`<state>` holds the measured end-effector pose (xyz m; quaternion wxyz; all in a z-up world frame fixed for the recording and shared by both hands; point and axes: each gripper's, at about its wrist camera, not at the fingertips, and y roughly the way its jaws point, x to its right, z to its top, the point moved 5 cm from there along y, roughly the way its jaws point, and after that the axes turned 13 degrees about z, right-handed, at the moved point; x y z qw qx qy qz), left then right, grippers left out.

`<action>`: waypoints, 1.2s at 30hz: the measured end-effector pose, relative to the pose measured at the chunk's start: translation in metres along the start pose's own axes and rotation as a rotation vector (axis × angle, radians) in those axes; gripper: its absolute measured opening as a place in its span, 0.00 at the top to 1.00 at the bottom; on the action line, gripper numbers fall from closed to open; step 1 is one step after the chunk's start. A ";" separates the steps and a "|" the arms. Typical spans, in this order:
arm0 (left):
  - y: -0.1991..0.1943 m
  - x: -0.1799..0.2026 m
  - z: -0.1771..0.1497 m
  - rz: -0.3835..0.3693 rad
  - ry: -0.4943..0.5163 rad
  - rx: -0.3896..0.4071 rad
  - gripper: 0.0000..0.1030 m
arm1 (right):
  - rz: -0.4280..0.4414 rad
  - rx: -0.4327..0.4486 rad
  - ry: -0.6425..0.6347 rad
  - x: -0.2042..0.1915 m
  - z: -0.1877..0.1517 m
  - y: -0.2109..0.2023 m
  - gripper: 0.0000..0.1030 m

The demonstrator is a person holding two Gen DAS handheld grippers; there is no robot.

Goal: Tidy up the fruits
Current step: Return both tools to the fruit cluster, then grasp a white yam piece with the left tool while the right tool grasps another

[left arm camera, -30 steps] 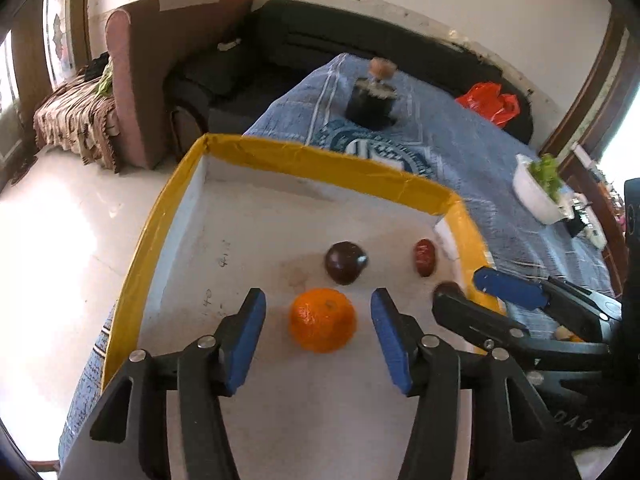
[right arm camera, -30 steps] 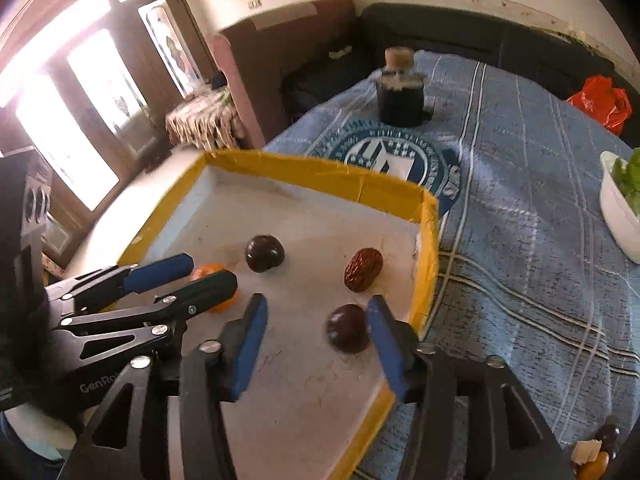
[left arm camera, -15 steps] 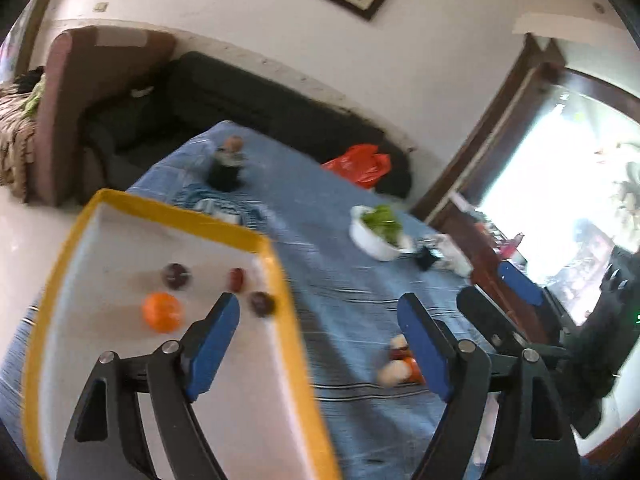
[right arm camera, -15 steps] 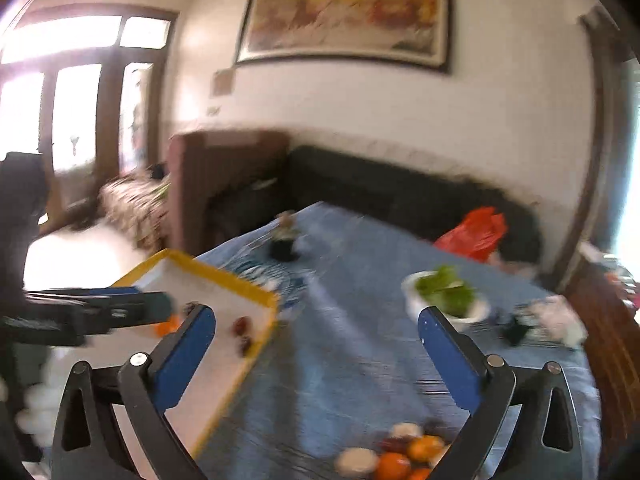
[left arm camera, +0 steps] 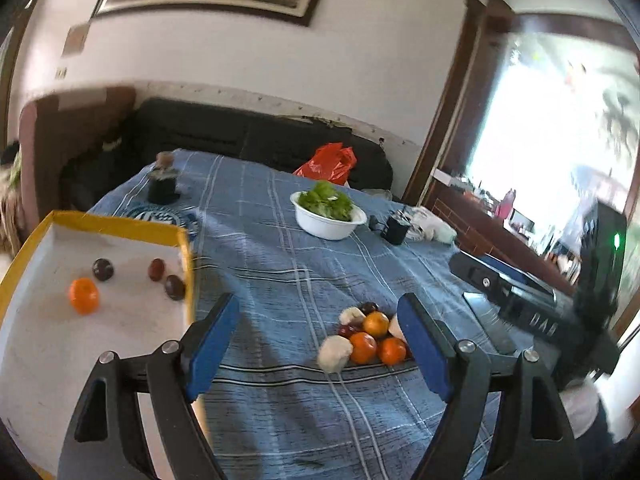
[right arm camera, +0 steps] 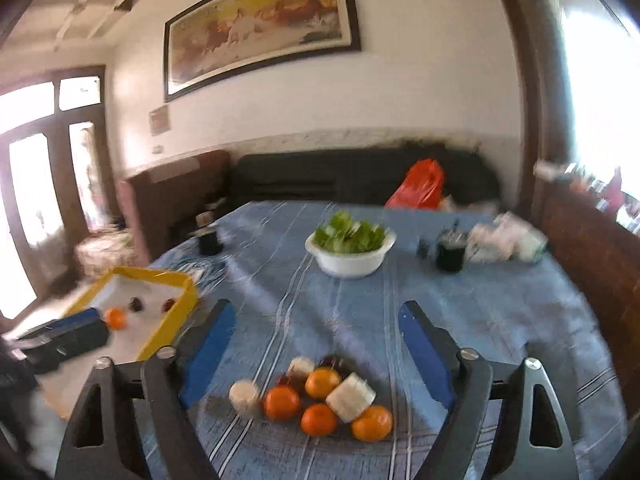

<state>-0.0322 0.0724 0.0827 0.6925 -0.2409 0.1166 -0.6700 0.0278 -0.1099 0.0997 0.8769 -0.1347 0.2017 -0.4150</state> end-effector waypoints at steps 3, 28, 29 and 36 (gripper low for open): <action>0.007 0.017 -0.012 0.021 0.043 0.000 0.22 | -0.014 -0.029 0.033 0.012 -0.009 -0.004 0.20; 0.068 0.047 -0.066 0.116 0.142 -0.324 0.17 | 0.038 -0.096 0.240 0.071 -0.033 0.007 0.46; 0.073 0.046 -0.062 0.122 0.140 -0.331 0.17 | 0.043 -0.095 0.254 0.073 -0.034 0.007 0.46; 0.110 0.046 -0.054 0.140 0.164 -0.377 0.37 | 0.054 -0.092 0.304 0.082 -0.036 0.006 0.46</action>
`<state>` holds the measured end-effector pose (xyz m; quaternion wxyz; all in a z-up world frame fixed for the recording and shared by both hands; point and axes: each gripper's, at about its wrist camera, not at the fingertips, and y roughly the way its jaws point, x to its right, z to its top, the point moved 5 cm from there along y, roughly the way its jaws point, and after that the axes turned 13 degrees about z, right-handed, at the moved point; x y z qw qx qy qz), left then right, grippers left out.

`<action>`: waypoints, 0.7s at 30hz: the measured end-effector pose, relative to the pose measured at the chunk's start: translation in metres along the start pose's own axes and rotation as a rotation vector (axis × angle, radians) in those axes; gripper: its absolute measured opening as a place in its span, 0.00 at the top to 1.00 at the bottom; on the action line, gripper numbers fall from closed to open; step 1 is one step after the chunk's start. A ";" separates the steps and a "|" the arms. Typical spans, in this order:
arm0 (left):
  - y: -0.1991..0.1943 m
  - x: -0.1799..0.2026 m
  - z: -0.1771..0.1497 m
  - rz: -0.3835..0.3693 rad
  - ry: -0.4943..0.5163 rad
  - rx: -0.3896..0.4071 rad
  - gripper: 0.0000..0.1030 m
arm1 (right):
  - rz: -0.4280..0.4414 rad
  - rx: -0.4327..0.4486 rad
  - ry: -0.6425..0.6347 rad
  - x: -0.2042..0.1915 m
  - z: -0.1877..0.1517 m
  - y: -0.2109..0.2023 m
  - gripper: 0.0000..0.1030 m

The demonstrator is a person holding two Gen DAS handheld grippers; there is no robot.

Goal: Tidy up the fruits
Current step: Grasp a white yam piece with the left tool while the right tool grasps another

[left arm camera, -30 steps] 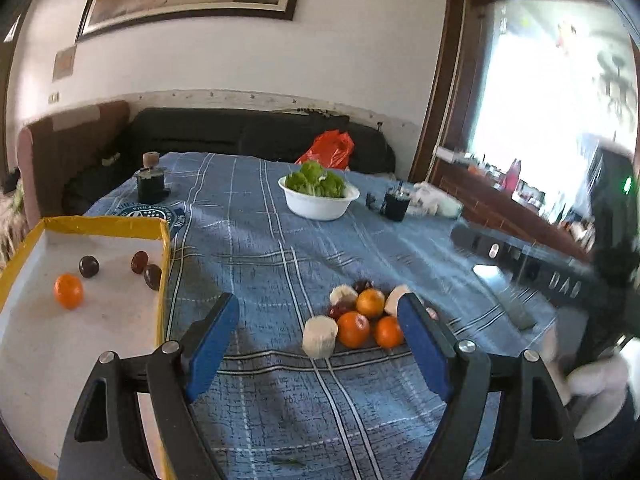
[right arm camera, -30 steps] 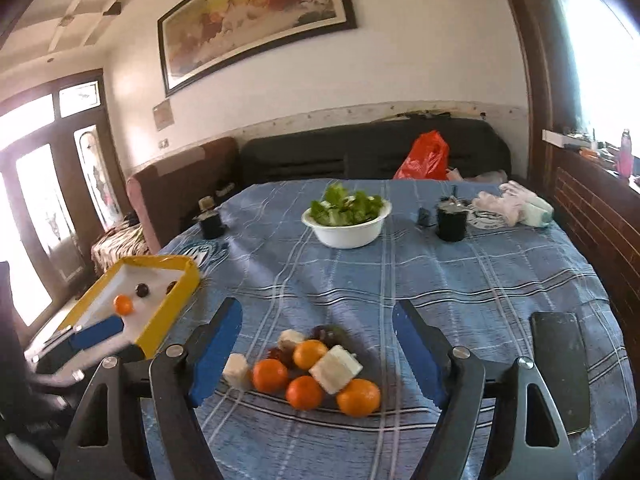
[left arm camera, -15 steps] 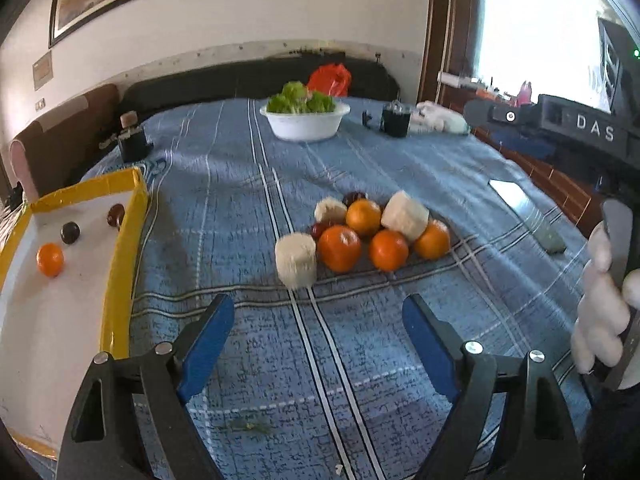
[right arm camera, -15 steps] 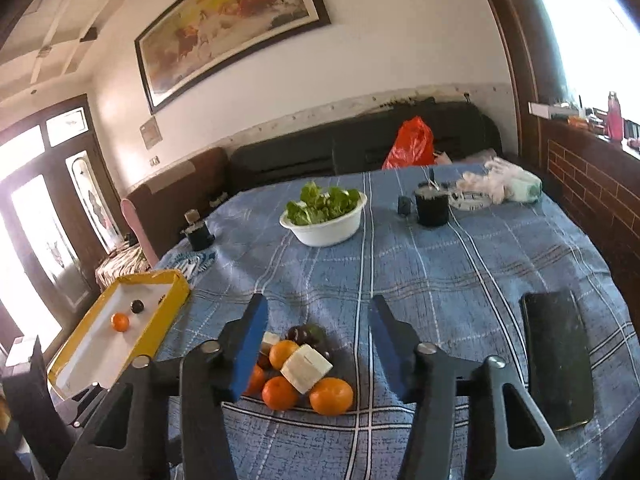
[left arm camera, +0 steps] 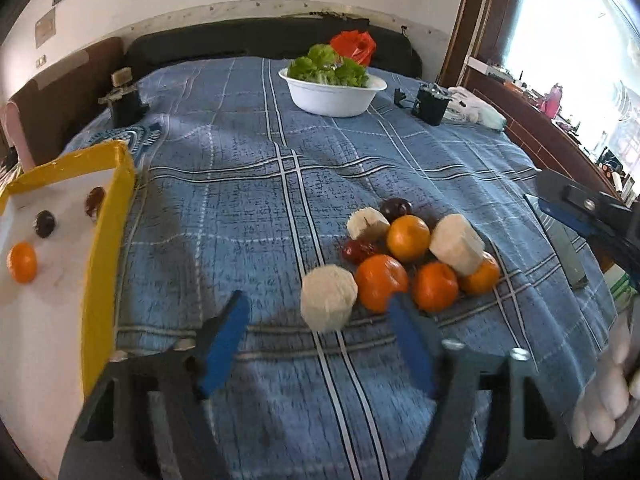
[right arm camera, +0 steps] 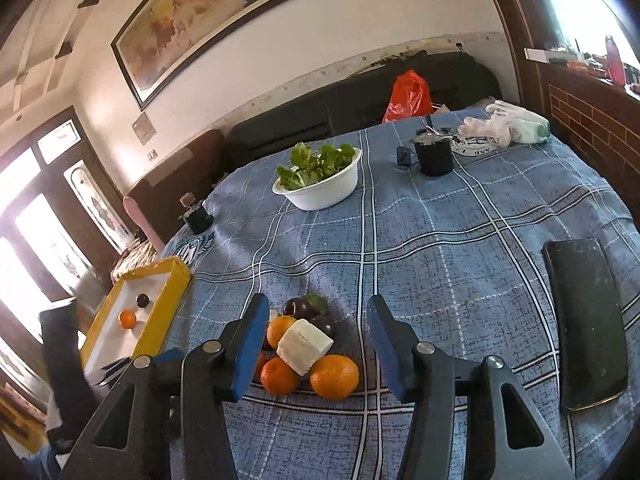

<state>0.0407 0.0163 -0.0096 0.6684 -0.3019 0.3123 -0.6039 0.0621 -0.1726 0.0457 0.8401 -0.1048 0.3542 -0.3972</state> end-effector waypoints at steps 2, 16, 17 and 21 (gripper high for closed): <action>0.007 0.000 0.002 -0.018 -0.005 -0.014 0.44 | 0.007 -0.008 0.007 0.001 0.000 0.002 0.46; 0.010 -0.002 -0.002 -0.186 -0.047 0.004 0.69 | -0.033 -0.146 -0.049 -0.006 -0.024 0.047 0.44; 0.010 -0.002 -0.002 -0.194 -0.049 0.004 0.69 | -0.048 -0.156 -0.055 -0.005 -0.025 0.051 0.43; 0.003 -0.003 -0.001 -0.215 -0.058 0.037 0.69 | -0.076 -0.188 -0.070 -0.003 -0.029 0.063 0.43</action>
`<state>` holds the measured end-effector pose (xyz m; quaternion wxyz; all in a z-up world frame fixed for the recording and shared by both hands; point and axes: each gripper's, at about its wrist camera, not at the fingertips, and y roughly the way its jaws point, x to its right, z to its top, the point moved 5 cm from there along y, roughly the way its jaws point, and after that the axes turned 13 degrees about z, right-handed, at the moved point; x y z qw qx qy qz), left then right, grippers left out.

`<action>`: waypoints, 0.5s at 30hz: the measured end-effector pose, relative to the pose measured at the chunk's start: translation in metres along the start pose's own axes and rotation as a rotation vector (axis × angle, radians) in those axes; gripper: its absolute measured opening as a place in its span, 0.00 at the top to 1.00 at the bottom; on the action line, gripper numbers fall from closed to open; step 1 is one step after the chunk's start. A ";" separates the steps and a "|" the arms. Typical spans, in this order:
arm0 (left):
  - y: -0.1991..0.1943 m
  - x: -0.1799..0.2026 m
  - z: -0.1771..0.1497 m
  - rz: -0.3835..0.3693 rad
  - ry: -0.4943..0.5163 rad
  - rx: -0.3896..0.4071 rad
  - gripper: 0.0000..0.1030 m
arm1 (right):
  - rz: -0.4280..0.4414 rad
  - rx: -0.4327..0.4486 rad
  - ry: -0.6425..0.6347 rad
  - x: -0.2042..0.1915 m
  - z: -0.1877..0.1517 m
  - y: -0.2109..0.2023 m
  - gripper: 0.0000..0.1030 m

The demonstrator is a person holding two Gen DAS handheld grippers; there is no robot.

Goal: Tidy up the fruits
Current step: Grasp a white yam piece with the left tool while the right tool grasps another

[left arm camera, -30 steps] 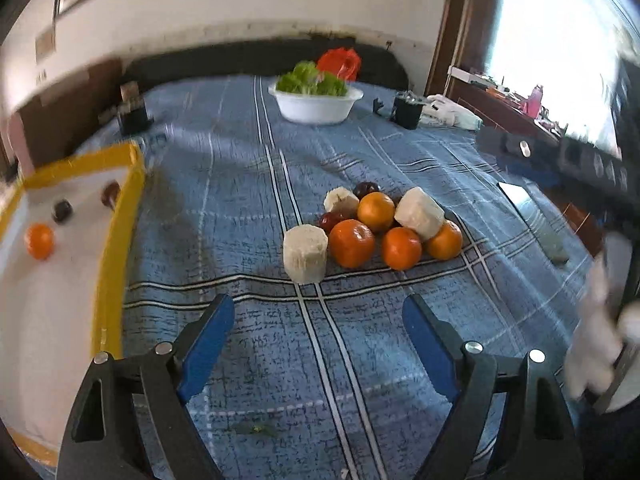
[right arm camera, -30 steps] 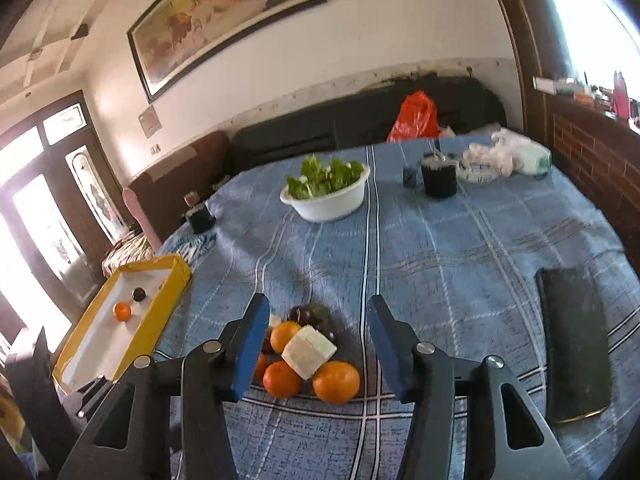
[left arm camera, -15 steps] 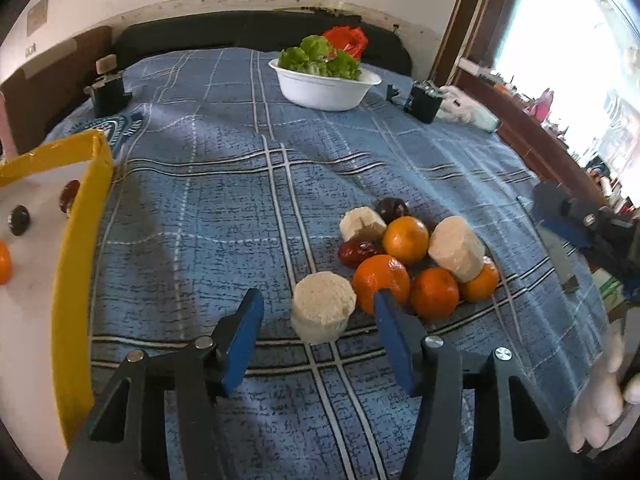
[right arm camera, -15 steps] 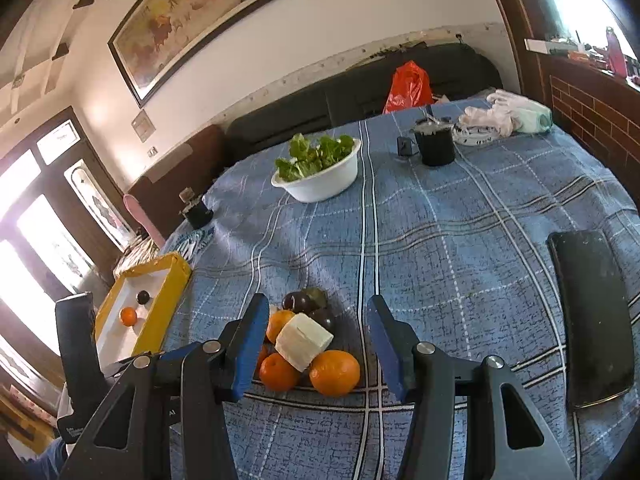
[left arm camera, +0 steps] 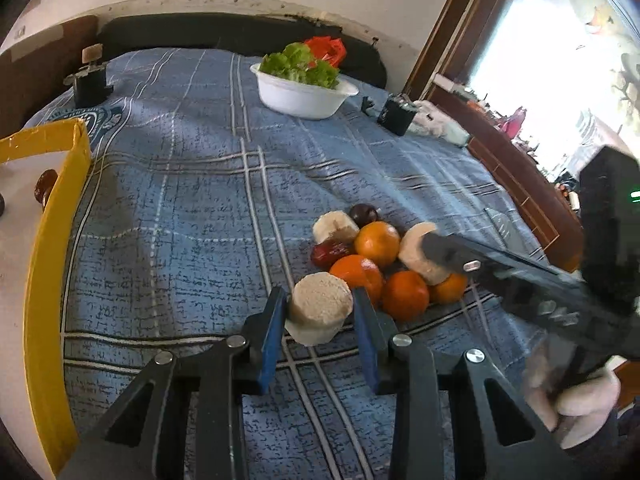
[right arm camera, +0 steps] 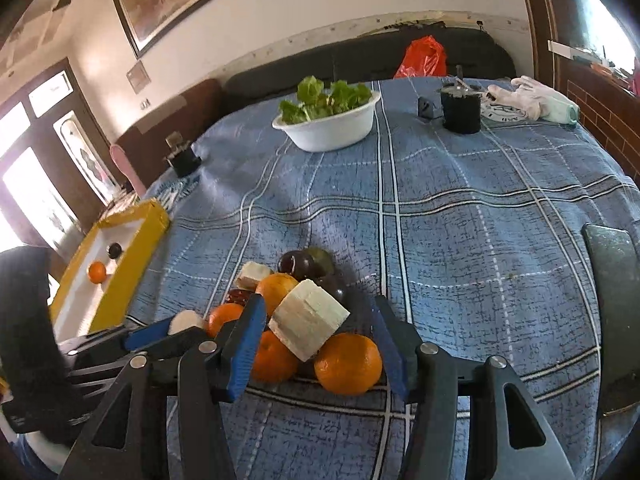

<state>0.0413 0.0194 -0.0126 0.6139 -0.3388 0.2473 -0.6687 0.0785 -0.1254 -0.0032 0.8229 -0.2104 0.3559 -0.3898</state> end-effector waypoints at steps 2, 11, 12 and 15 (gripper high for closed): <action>-0.005 0.000 0.001 0.004 0.004 0.022 0.69 | 0.005 -0.015 -0.017 -0.003 -0.002 0.005 0.47; -0.012 -0.004 0.006 0.040 -0.006 0.075 0.69 | -0.005 0.081 -0.069 -0.012 0.002 -0.017 0.55; -0.012 -0.004 0.006 0.048 -0.002 0.081 0.69 | 0.002 0.093 -0.069 -0.013 0.003 -0.019 0.55; -0.013 -0.001 0.007 0.069 0.014 0.093 0.69 | 0.030 0.120 -0.075 -0.018 0.005 -0.025 0.54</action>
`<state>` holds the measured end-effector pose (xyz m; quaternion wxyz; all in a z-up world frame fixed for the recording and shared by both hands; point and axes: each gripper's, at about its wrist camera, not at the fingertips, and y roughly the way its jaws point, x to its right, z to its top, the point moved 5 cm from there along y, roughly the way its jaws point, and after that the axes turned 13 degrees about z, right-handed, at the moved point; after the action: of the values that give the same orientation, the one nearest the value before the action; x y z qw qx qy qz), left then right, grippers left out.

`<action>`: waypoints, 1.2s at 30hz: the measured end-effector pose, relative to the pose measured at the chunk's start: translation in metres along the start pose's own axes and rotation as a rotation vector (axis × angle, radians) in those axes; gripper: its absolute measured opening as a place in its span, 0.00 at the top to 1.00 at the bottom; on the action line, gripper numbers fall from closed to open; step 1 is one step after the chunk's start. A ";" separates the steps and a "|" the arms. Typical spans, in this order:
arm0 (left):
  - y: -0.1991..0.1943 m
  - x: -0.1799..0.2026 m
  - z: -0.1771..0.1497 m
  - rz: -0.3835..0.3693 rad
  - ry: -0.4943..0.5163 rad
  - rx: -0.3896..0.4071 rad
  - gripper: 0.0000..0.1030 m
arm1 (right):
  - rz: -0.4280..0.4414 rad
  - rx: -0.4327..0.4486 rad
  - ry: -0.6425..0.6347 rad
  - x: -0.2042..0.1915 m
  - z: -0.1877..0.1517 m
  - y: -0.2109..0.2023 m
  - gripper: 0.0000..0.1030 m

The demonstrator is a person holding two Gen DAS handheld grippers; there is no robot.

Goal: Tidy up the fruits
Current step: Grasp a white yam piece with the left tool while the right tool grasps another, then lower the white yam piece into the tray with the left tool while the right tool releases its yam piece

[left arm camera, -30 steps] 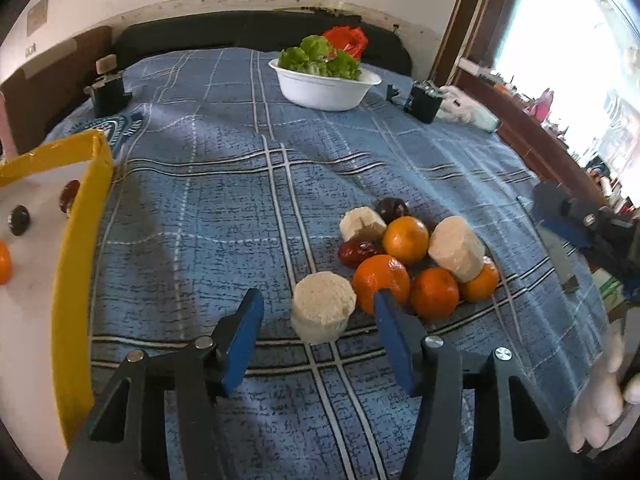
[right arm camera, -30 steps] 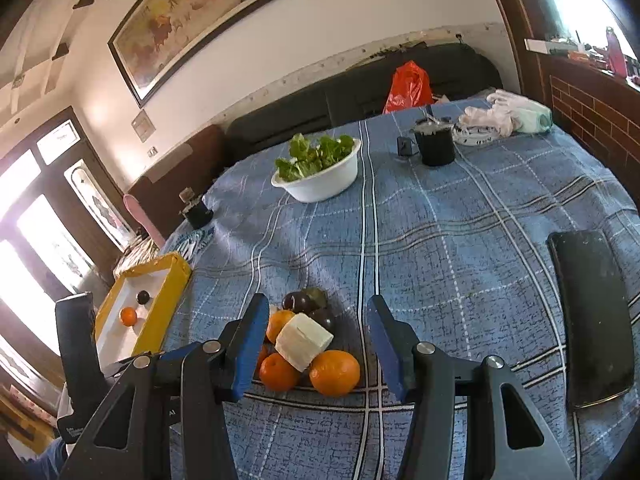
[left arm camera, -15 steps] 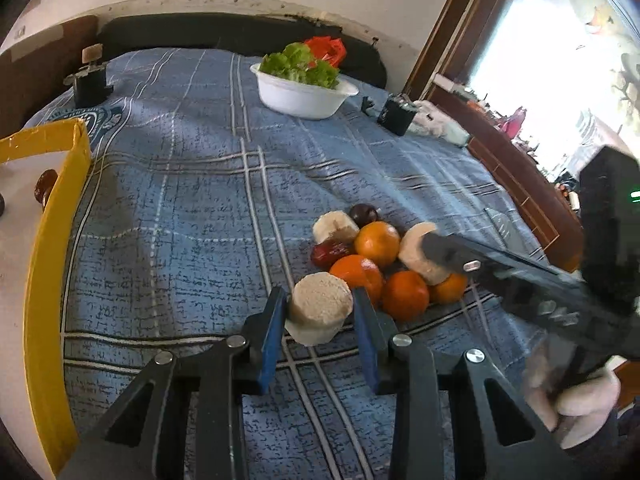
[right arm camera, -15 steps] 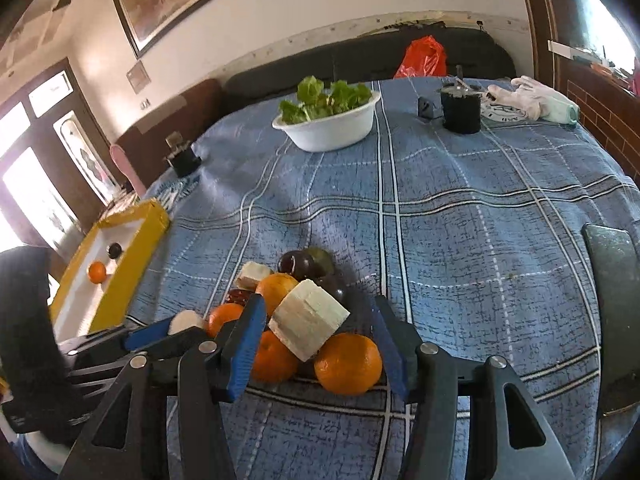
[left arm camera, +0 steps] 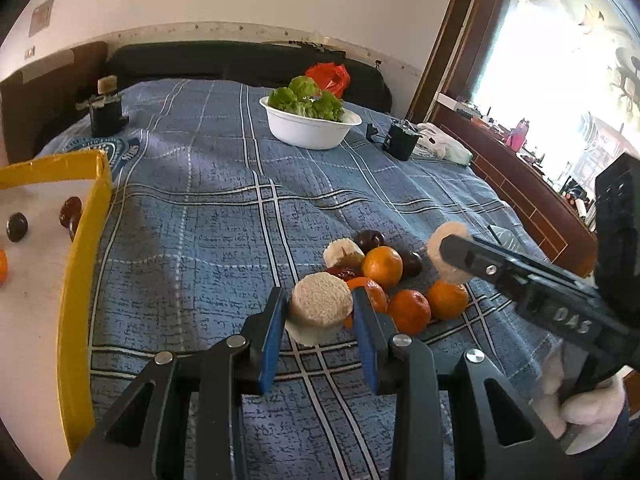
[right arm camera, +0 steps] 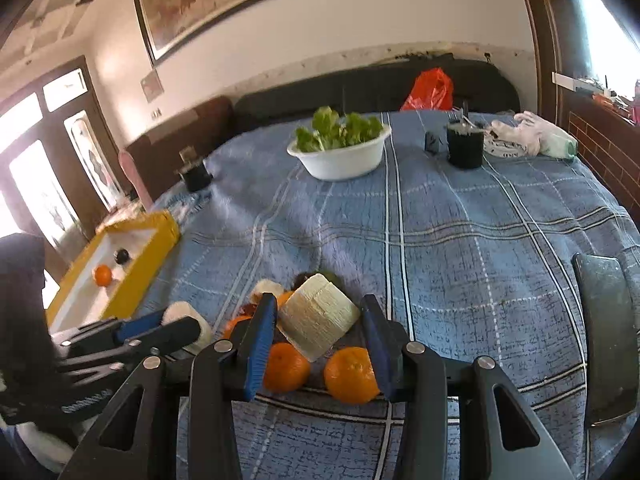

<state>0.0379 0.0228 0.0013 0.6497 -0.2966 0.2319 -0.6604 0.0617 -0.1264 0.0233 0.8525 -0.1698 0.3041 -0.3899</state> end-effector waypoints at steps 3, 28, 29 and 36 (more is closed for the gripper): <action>-0.002 0.002 0.000 0.030 0.022 0.019 0.69 | 0.014 0.008 -0.021 -0.007 0.000 -0.002 0.54; -0.055 -0.024 0.002 0.230 0.047 0.125 0.69 | 0.108 0.022 -0.079 -0.035 -0.002 -0.008 0.54; -0.057 -0.026 0.002 0.231 0.044 0.127 0.69 | 0.109 0.019 -0.076 -0.036 -0.002 -0.008 0.54; -0.069 -0.041 -0.001 0.252 0.021 0.139 0.69 | 0.140 -0.004 -0.072 -0.051 -0.004 -0.006 0.54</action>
<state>-0.0133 0.0672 0.0451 0.7441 -0.2121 0.2278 -0.5911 0.0300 -0.0913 0.0428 0.8876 -0.1636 0.2854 -0.3223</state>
